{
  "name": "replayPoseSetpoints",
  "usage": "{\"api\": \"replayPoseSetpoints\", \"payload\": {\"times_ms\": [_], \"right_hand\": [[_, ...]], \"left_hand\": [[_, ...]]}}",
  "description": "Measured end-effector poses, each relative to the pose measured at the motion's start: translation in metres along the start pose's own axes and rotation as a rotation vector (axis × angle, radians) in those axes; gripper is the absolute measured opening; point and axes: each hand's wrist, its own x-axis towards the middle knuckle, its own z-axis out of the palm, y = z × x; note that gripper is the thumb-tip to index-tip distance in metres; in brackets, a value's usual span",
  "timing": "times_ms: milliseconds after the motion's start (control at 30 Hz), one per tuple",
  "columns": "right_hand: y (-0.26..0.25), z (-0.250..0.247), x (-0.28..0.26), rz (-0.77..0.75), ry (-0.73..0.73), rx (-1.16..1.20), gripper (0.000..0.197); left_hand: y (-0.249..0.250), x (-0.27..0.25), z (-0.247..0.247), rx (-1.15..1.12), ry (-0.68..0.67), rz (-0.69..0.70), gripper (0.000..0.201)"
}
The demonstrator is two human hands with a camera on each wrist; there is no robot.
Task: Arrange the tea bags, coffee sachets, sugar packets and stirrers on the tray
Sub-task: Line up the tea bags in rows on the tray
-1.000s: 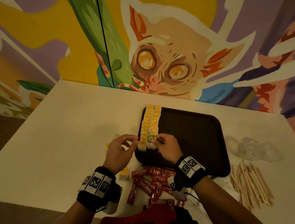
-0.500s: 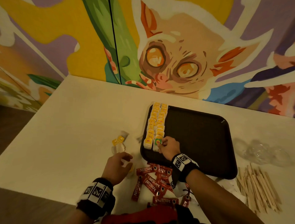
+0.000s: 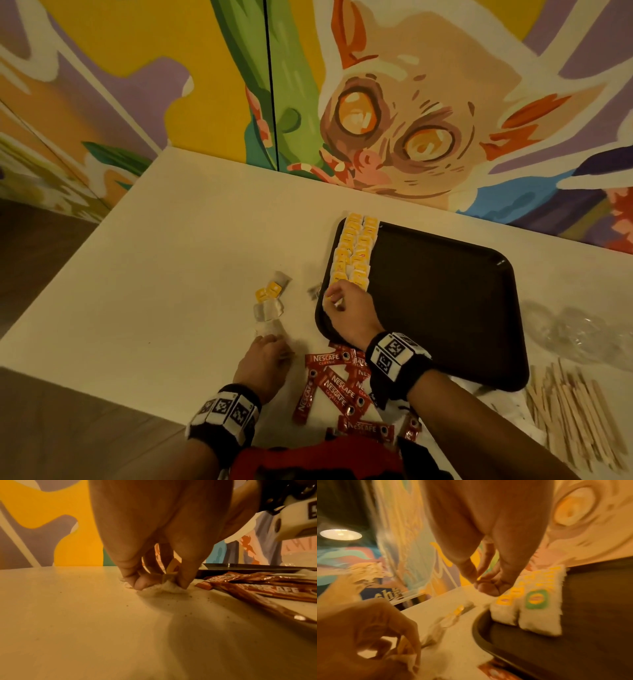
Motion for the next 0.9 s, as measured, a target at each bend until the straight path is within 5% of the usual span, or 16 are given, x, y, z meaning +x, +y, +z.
{"api": "replayPoseSetpoints", "payload": {"times_ms": [167,367,500,733,800,900], "right_hand": [[-0.023,0.029,0.006,-0.158,-0.279,-0.125,0.012],[-0.042,0.066,0.009,-0.323,-0.576,-0.495,0.033],[-0.04,0.077,0.011,-0.307,-0.591,-0.622,0.033],[-0.035,0.063,-0.001,-0.24,-0.542,-0.472,0.017],[-0.037,0.052,-0.006,-0.232,-0.496,-0.392,0.008],[-0.044,0.036,-0.004,-0.215,-0.421,-0.337,0.029]], "left_hand": [[-0.01,-0.008,-0.004,-0.154,0.146,-0.016,0.017],[-0.032,-0.006,-0.036,-0.343,0.333,-0.206,0.018],[-0.04,0.014,-0.056,-0.389,0.349,-0.253,0.032],[-0.03,0.06,-0.056,-0.254,0.213,-0.209,0.028],[-0.023,0.069,-0.054,-0.272,0.203,-0.195,0.042],[-0.017,0.084,-0.046,-0.24,0.123,-0.15,0.074]]}}
